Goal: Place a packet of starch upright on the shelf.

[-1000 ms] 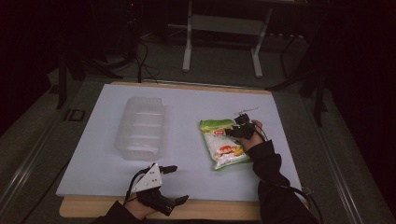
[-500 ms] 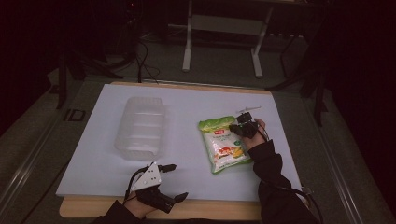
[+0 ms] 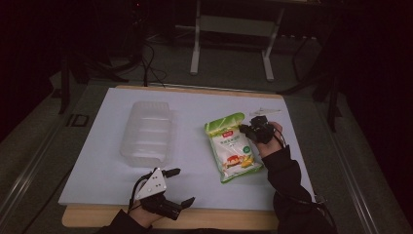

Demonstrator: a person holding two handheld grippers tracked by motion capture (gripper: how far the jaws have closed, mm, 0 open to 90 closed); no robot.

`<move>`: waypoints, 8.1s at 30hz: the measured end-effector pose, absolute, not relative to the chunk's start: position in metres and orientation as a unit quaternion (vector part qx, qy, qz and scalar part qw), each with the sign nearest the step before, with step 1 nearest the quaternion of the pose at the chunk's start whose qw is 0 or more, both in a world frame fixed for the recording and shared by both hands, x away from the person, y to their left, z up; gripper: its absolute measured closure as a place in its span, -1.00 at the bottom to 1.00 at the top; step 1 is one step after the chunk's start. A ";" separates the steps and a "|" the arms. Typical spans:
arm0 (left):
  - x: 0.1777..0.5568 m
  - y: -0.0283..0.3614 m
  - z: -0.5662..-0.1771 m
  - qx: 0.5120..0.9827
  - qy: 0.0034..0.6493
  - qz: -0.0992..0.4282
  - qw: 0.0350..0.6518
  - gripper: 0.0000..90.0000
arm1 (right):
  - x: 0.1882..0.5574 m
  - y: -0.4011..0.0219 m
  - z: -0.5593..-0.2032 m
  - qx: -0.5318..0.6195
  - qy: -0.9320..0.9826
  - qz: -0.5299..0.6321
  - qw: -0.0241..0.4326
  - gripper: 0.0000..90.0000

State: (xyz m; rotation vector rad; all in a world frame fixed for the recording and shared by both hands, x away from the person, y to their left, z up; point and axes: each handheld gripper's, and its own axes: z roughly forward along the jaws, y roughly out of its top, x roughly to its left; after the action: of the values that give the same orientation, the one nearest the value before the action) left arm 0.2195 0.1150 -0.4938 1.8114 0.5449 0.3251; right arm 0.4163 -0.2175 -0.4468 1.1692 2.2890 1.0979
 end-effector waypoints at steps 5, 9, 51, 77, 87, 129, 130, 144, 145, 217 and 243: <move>0.221 0.116 -0.495 0.774 0.238 0.132 0.572 -0.96 | 0.402 -0.212 -0.430 0.390 0.806 0.408 0.177 0.97; 0.221 0.116 -0.494 0.774 0.236 0.129 0.573 -0.96 | 0.386 -0.208 -0.417 0.367 0.808 0.423 0.183 0.97; 0.310 0.077 -0.427 0.770 0.267 0.097 0.571 -0.67 | 0.302 -0.222 -0.323 0.268 0.776 0.542 0.182 0.97; 0.324 0.061 -0.407 0.776 0.209 0.089 0.588 0.82 | 0.300 -0.219 -0.331 0.264 0.775 0.551 0.161 0.97; 0.326 0.067 -0.391 0.792 0.190 0.095 0.573 0.84 | 0.300 -0.223 -0.332 0.255 0.771 0.563 0.155 0.95; 0.364 0.214 -0.345 0.763 0.160 0.142 0.610 0.85 | 0.305 -0.287 -0.400 0.288 0.737 0.609 0.051 -0.59; 0.366 0.219 -0.346 0.764 0.163 0.144 0.607 0.85 | 0.305 -0.288 -0.401 0.291 0.736 0.609 0.050 -0.59; 0.390 0.265 -0.379 0.774 0.204 0.138 0.583 0.85 | 0.310 -0.290 -0.408 0.306 0.737 0.601 0.039 -0.56; 0.392 0.266 -0.382 0.773 0.203 0.136 0.585 0.85 | 0.310 -0.290 -0.409 0.307 0.737 0.601 0.037 -0.56; 0.378 0.308 -0.441 0.753 0.359 0.130 0.535 -0.81 | 0.310 -0.295 -0.429 0.335 0.748 0.572 0.035 -0.57; 0.294 0.273 -0.446 0.742 0.414 0.193 0.491 -0.96 | 0.307 -0.294 -0.443 0.337 0.754 0.564 0.025 -0.57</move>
State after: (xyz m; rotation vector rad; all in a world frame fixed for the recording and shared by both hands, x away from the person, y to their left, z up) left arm 0.2936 0.2729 -0.4461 1.8018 1.0043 0.4678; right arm 0.3070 -0.2935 -0.4425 1.0426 2.3309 1.7432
